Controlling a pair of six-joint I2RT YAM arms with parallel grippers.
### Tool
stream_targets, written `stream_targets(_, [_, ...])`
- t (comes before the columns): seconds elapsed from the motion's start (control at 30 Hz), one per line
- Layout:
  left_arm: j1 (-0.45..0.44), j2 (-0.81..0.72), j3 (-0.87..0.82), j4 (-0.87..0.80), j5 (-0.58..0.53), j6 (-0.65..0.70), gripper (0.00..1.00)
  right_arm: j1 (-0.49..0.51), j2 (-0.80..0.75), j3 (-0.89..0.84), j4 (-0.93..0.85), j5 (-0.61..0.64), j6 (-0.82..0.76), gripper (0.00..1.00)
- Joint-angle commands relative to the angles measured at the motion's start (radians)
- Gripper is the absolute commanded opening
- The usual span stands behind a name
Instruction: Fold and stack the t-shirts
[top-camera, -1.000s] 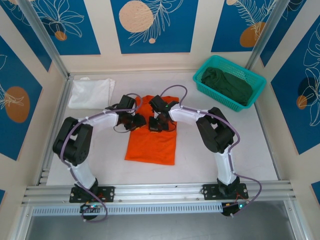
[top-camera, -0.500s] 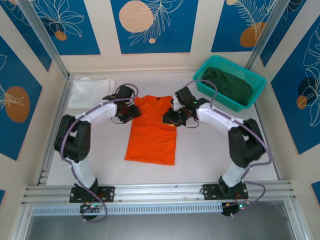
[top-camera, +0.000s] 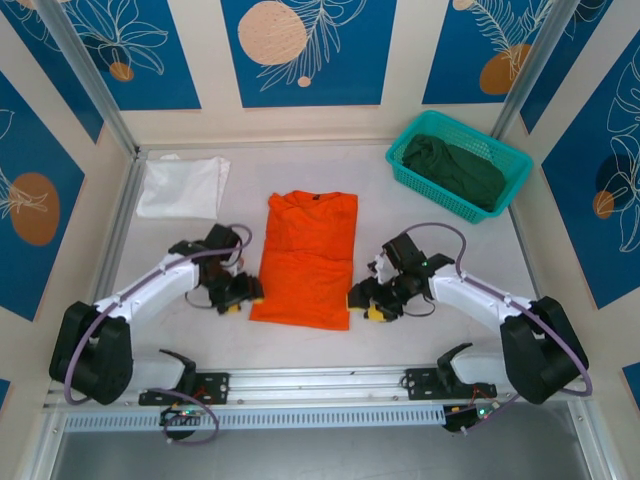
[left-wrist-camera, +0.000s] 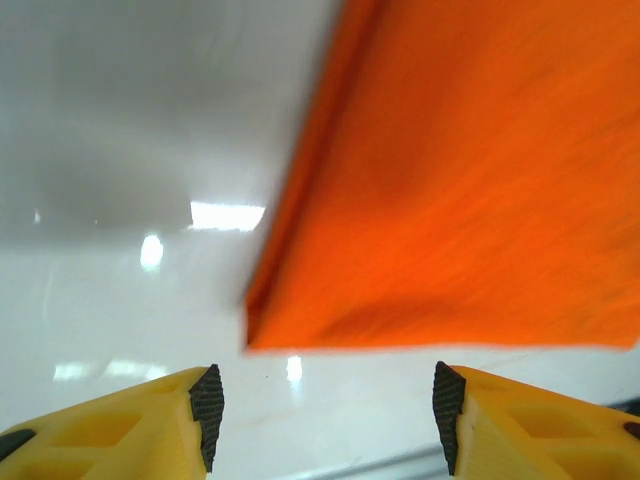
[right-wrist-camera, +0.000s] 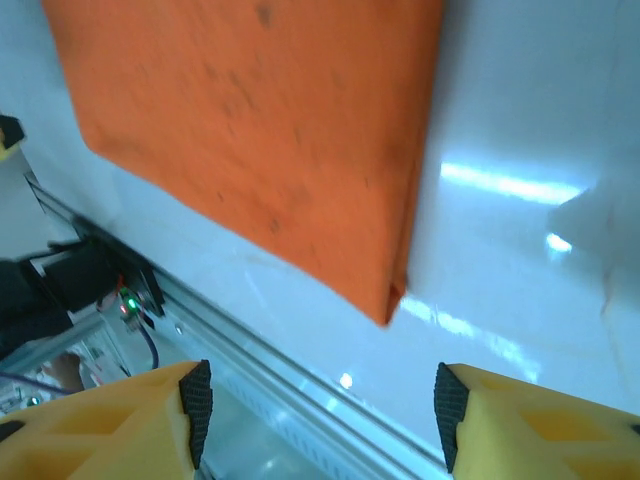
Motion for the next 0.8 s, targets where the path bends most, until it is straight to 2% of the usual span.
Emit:
stream_targets(0.0, [-0.005, -0.046, -0.082, 0.009, 0.122, -0.030, 0.59, 0.058, -0.012, -0.032, 0.022, -0.007, 0.115, 0.63])
stream_targets(0.13, [-0.004, 0.002, -0.132, 0.125, 0.168, -0.042, 0.60, 0.102, 0.067, -0.034, 0.062, 0.050, 0.180, 0.63])
stream_targets(0.37, [0.006, 0.113, -0.084, 0.232, 0.170, -0.015, 0.56, 0.135, 0.177, 0.017, 0.106, 0.106, 0.221, 0.56])
stream_targets(0.5, [0.013, 0.173, -0.060, 0.276, 0.170, -0.015, 0.50, 0.146, 0.213, 0.054, 0.106, 0.114, 0.217, 0.52])
stream_targets(0.67, [0.013, 0.213, -0.046, 0.295, 0.162, -0.010, 0.33, 0.158, 0.266, 0.078, 0.103, 0.106, 0.208, 0.40])
stream_targets(0.77, [0.013, 0.193, -0.059, 0.285, 0.122, -0.004, 0.18, 0.158, 0.284, 0.055, 0.114, 0.097, 0.212, 0.23])
